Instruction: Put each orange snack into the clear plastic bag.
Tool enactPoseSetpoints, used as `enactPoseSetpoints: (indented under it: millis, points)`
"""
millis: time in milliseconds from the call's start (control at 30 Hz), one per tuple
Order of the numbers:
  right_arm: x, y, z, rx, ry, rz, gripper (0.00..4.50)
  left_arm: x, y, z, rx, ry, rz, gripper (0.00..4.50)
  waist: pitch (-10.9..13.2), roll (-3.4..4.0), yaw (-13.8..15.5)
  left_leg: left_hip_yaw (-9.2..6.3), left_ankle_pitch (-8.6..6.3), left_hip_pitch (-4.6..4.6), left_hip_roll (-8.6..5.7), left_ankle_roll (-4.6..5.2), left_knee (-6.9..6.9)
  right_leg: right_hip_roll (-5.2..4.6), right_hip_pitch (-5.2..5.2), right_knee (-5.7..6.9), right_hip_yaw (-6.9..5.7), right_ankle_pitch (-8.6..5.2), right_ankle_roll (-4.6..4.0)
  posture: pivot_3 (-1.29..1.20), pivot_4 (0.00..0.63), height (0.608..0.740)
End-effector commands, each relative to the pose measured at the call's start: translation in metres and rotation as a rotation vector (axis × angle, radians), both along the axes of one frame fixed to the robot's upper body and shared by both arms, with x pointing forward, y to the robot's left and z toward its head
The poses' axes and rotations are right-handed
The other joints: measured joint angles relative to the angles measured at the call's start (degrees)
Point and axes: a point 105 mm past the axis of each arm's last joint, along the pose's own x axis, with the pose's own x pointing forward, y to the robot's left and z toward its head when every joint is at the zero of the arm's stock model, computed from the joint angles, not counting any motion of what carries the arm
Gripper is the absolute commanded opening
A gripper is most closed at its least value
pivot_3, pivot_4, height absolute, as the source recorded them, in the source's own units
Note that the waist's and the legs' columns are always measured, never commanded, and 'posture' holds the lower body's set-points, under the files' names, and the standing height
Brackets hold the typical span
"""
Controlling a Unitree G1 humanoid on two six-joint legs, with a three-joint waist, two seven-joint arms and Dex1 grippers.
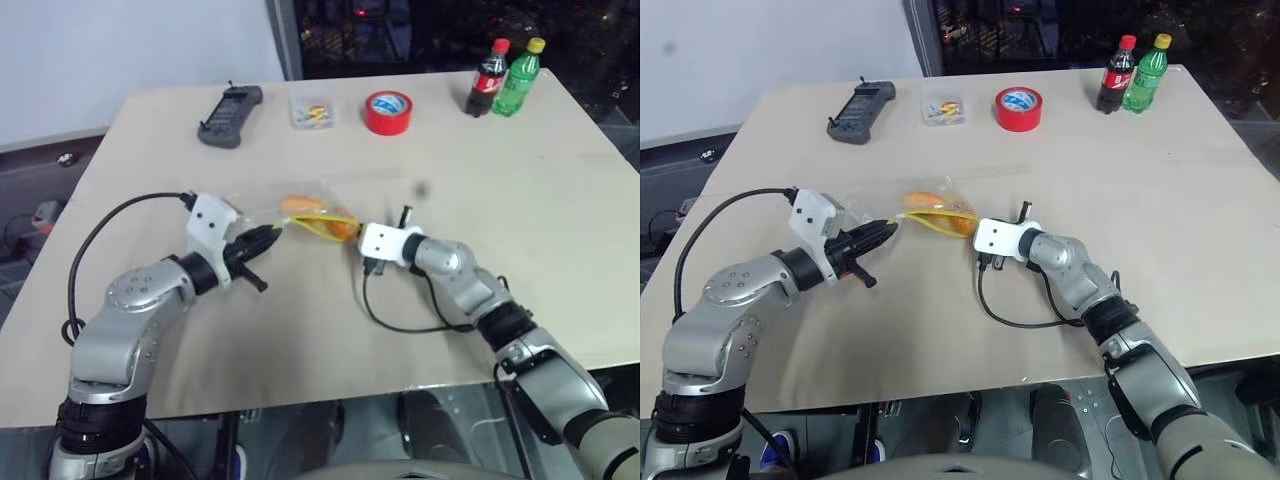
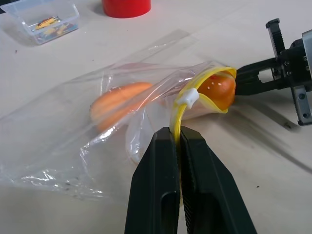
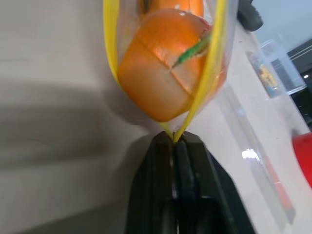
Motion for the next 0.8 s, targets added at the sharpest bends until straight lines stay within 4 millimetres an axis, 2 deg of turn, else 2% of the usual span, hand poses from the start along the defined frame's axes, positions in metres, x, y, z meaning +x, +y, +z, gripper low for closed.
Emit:
enactPoseSetpoints:
  millis: [33,133,200,300,433,500,567,667,800]
  points:
    - [0.011,-0.009,0.035,-0.003,-0.113,-0.003,0.04,0.003,0.005,0.023,-0.033,-0.069,0.017,0.00,0.0,0.00,0.0,0.00,0.00,0.00,0.00,0.00,0.00,0.00,0.00,0.00,0.00,0.00,0.00,0.00,0.150,0.740]
    - [0.019,-0.027,0.066,-0.026,-0.128,-0.018,0.04,0.012,0.004,0.038,-0.076,-0.090,0.016,0.00,0.0,-0.01,0.2,-0.01,0.00,-0.03,-0.01,0.00,0.03,0.00,0.00,0.00,-0.01,0.00,0.00,0.00,0.150,0.740]
    - [0.021,-0.042,0.079,-0.096,-0.075,0.001,0.04,0.020,0.001,0.052,-0.091,-0.113,-0.001,0.00,0.1,-0.02,0.2,-0.01,0.00,-0.04,-0.01,0.00,0.05,0.01,0.00,-0.02,-0.02,0.01,0.00,0.00,0.150,0.740]
    - [0.032,-0.065,0.108,-0.165,-0.039,-0.016,0.04,0.040,-0.008,0.064,-0.053,-0.149,-0.026,0.00,0.1,-0.04,0.2,0.06,-0.01,-0.09,0.00,-0.01,0.07,0.03,0.05,-0.10,-0.15,0.01,0.01,0.00,0.150,0.740]
    - [0.050,-0.091,0.138,-0.245,-0.109,-0.099,0.04,0.066,-0.014,0.076,0.015,-0.231,-0.025,0.00,0.1,-0.04,-0.1,0.15,-0.02,-0.09,0.01,-0.03,0.03,0.02,0.03,-0.15,-0.09,0.01,0.00,0.00,0.150,0.740]
    - [0.058,-0.112,0.161,-0.274,-0.186,-0.177,0.04,0.078,-0.016,0.089,0.069,-0.322,-0.013,0.00,0.1,-0.05,-0.2,0.17,-0.02,-0.13,0.04,-0.06,-0.02,0.05,-0.06,-0.18,-0.06,0.02,-0.01,0.00,0.150,0.740]
    - [0.057,-0.126,0.178,-0.272,-0.246,-0.220,0.04,0.081,-0.020,0.098,0.114,-0.406,-0.019,0.00,0.1,-0.06,-0.1,0.17,-0.06,-0.24,0.08,-0.11,-0.02,0.07,-0.18,-0.17,-0.03,0.02,-0.02,0.00,0.150,0.740]
    - [0.040,-0.138,0.169,-0.262,-0.222,-0.205,0.04,0.068,-0.033,0.094,0.192,-0.513,-0.085,0.00,0.1,-0.07,-0.1,0.11,-0.05,-0.86,0.08,-0.12,0.02,0.01,-0.81,-0.16,0.03,0.03,-0.03,0.00,0.150,0.740]
    - [-0.002,-0.136,0.119,-0.216,-0.175,-0.164,0.04,0.033,-0.051,0.058,0.334,-0.612,-0.174,0.00,0.0,-0.11,0.0,0.11,-0.09,-1.09,0.08,-0.07,-0.01,-0.06,-1.02,-0.36,-0.07,0.02,-0.03,0.00,0.150,0.740]
